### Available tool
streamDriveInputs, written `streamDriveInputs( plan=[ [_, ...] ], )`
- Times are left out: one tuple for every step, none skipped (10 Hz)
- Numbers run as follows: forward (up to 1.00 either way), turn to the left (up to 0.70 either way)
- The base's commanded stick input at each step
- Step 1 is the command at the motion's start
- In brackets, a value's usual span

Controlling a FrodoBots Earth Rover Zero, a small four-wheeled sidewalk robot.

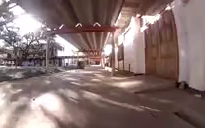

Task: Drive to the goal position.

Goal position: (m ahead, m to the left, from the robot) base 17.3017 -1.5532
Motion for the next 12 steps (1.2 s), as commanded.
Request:
streamDriveInputs(
  plan=[
    [0.7, 0.0],
    [0.7, 0.0],
    [0.7, 0.0],
    [0.7, 0.0],
    [0.7, 0.0],
    [0.7, 0.0],
    [0.7, 0.0],
    [0.7, 0.0],
    [0.7, 0.0],
    [0.7, 0.0],
    [0.7, 0.0],
    [0.7, 0.0]
  ],
)
